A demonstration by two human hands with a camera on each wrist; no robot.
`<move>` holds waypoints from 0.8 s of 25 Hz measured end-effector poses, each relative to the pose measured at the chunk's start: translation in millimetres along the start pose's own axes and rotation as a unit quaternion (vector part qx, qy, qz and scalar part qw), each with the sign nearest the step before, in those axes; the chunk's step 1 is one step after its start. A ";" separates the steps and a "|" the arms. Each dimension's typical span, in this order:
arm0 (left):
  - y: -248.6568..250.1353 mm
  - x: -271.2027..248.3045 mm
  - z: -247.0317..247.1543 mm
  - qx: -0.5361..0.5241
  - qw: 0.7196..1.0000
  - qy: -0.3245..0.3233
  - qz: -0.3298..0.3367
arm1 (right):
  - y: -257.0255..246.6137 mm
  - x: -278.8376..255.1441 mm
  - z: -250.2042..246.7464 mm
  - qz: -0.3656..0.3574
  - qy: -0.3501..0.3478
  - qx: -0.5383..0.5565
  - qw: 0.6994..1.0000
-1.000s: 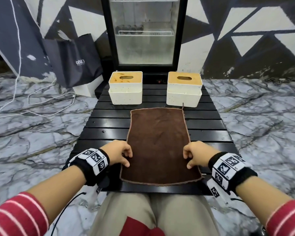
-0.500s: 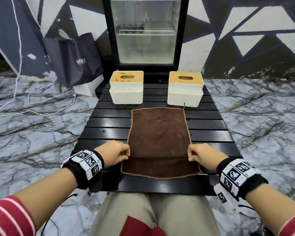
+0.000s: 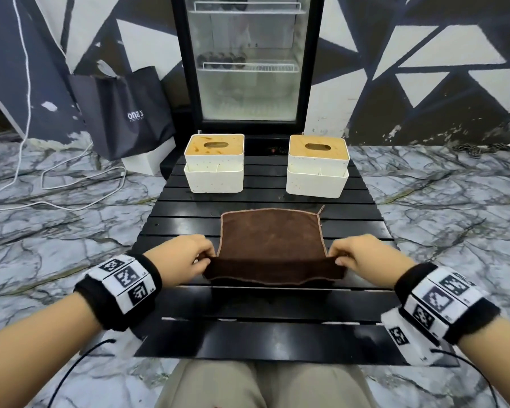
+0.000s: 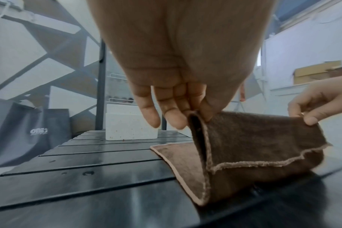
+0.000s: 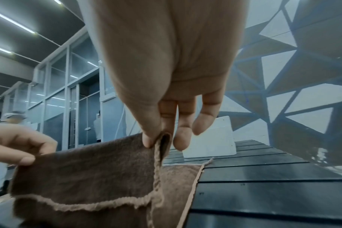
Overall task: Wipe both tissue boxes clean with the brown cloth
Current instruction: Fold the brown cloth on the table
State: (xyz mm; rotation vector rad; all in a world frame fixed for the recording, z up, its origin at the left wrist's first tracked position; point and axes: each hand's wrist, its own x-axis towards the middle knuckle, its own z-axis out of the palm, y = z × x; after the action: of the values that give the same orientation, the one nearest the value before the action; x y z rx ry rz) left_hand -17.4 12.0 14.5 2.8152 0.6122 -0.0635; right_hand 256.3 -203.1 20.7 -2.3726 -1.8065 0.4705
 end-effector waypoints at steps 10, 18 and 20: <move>-45.7 103.4 -0.3 -0.006 0.992 0.025 -0.124 | 34.6 109.0 -12.3 0.099 0.038 0.031 0.994; -69.0 159.1 2.9 -0.023 0.992 0.026 -0.124 | 60.4 162.0 -16.8 0.129 0.020 0.024 0.991; -71.3 164.6 6.1 -0.021 0.992 0.019 -0.121 | 63.8 166.5 -13.4 0.137 0.017 0.023 0.990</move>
State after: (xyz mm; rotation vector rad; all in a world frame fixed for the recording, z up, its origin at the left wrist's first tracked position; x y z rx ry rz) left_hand 103.0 139.2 -24.6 2.6941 0.9491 -0.0417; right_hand 358.7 -60.5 -13.1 -2.5907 -1.4430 0.4907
